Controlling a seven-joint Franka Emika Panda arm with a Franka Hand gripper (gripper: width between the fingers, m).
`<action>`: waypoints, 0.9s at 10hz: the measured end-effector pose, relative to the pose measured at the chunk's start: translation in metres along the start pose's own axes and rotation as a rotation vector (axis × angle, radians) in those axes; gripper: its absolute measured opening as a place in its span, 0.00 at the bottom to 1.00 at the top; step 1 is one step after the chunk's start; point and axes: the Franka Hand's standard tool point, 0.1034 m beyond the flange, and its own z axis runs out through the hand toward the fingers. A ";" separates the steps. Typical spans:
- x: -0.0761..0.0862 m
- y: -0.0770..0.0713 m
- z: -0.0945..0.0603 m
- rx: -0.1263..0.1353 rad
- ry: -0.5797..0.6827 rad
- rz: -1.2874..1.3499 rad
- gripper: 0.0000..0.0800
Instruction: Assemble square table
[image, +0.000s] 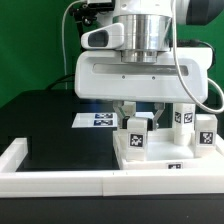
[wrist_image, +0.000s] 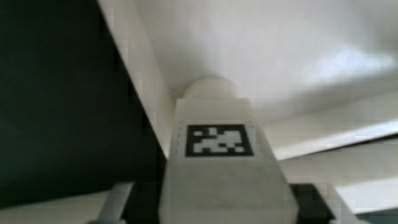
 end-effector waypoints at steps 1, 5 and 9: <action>0.000 -0.001 0.000 0.003 0.002 0.097 0.36; 0.002 0.002 0.001 0.038 -0.002 0.553 0.36; 0.000 0.001 0.000 0.026 -0.016 0.877 0.36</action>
Offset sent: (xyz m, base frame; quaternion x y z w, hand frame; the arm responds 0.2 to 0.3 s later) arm -0.0019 -0.0029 -0.0069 0.0268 0.0042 0.2790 0.9599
